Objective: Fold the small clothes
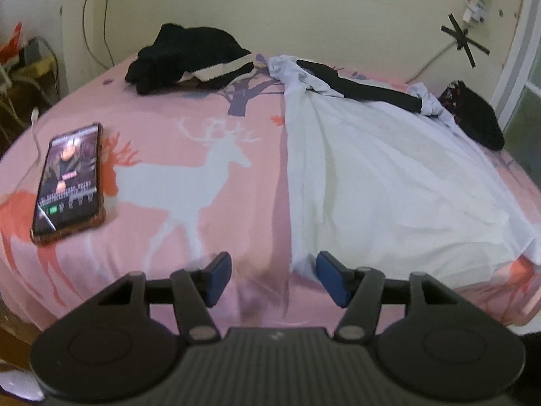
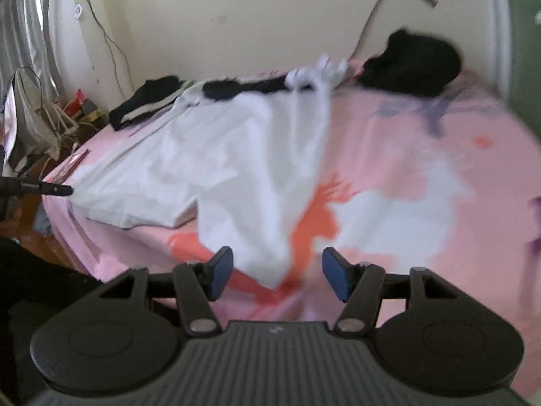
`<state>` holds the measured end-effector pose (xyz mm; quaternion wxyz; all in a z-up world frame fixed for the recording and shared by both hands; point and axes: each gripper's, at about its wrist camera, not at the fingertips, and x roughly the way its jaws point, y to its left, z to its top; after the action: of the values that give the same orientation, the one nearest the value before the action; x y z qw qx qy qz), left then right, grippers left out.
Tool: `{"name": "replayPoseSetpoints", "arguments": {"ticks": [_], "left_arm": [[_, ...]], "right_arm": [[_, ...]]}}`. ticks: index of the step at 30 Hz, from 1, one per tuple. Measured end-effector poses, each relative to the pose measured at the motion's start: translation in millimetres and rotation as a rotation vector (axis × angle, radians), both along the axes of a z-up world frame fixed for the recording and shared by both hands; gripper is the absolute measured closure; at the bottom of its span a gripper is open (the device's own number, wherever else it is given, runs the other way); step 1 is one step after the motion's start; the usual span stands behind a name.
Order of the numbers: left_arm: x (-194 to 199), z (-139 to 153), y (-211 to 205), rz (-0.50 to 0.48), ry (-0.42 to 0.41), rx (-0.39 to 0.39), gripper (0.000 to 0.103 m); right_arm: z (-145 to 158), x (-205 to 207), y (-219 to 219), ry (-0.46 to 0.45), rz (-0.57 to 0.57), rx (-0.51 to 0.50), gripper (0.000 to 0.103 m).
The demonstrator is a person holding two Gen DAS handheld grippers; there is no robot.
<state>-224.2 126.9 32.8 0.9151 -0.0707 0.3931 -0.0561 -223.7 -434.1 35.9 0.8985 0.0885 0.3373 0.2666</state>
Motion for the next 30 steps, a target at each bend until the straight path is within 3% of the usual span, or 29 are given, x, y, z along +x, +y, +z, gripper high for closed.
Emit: {"name": "replayPoseSetpoints", "arguments": {"ticks": [2, 3, 5, 7, 8, 11, 14, 18, 20, 23, 24, 25, 26, 27, 28, 29, 30], "left_arm": [[1, 0, -4, -0.009, 0.007, -0.014, 0.046], [1, 0, -8, -0.020, 0.006, -0.011, 0.047], [2, 3, -18, -0.056, -0.003, -0.003, 0.052], [6, 3, -31, -0.102, 0.002, 0.020, 0.090], [8, 4, -36, -0.110, 0.014, 0.026, 0.090], [11, 16, -28, -0.119, 0.013, -0.048, 0.092], [15, 42, -6, -0.080, -0.044, -0.155, 0.092], [50, 72, 9, -0.039, -0.112, -0.261, 0.092], [80, 83, 7, -0.035, -0.131, -0.277, 0.092], [138, 92, -5, 0.013, -0.145, -0.238, 0.091], [159, 94, -10, 0.044, -0.150, -0.221, 0.086], [182, 92, -15, 0.085, -0.157, -0.196, 0.074], [200, 88, -20, 0.134, -0.145, -0.161, 0.064], [213, 83, -23, 0.171, -0.124, -0.134, 0.055], [224, 76, -25, 0.197, -0.094, -0.117, 0.055], [228, 70, -26, 0.194, -0.071, -0.117, 0.055], [227, 64, -26, 0.174, -0.062, -0.124, 0.054]], "right_arm": [[-3, 5, 9, -0.014, 0.008, 0.028, 0.047], [-2, 6, 13, 0.000, 0.029, 0.029, 0.052], [0, 6, 16, 0.009, 0.066, 0.016, 0.084], [2, 4, 16, 0.017, 0.079, 0.012, 0.095], [5, 4, 14, 0.019, 0.087, 0.024, 0.099], [20, 7, 5, -0.014, 0.090, 0.097, 0.102], [34, 24, -13, -0.049, 0.056, 0.173, 0.102], [46, 68, -26, -0.089, 0.008, 0.238, 0.102], [51, 101, -24, -0.109, -0.004, 0.245, 0.102], [55, 163, -8, -0.124, -0.030, 0.241, 0.102], [56, 183, 0, -0.131, -0.050, 0.237, 0.101], [56, 206, 7, -0.136, -0.088, 0.228, 0.100], [54, 227, 13, -0.136, -0.145, 0.210, 0.090], [52, 242, 20, -0.129, -0.199, 0.184, 0.075], [50, 251, 23, -0.118, -0.228, 0.160, 0.037], [48, 253, 22, -0.116, -0.247, 0.149, 0.028], [46, 248, 22, -0.130, -0.238, 0.152, 0.028]]}}
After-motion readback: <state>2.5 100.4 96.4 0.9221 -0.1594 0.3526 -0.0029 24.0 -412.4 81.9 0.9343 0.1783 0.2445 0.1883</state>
